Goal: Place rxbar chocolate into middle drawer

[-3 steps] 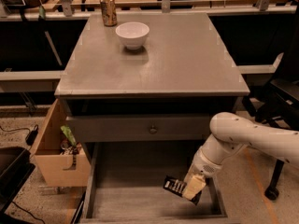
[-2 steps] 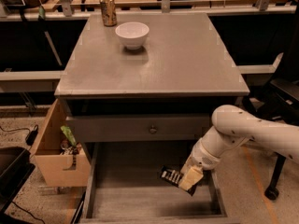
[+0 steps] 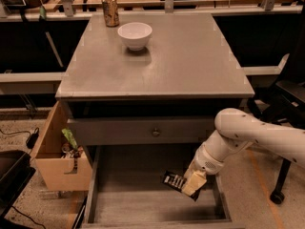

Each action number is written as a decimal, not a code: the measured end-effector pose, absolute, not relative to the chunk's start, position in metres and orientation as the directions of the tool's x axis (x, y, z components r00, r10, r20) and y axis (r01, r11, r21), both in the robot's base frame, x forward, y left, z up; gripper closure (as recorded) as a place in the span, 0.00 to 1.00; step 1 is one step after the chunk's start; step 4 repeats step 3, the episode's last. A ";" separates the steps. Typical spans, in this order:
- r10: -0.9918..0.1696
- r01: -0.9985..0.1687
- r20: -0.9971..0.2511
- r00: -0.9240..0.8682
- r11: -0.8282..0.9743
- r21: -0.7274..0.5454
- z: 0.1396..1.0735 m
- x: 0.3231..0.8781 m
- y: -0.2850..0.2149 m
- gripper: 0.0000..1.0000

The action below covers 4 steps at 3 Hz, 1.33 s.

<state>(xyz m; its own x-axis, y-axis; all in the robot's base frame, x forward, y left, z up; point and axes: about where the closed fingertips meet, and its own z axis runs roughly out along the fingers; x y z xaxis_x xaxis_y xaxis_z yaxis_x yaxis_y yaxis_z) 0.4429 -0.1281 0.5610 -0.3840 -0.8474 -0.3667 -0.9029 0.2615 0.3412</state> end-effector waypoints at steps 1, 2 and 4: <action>-0.848 -0.902 -0.366 -0.384 0.260 0.344 0.560 0.442 -0.128 0.36; -0.849 -0.902 -0.365 -0.383 0.258 0.347 0.559 0.441 -0.127 0.12; -0.849 -0.901 -0.364 -0.383 0.256 0.349 0.558 0.440 -0.126 0.00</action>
Offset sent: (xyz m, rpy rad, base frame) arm -0.0008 0.0006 -0.0010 0.0003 0.0026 0.0016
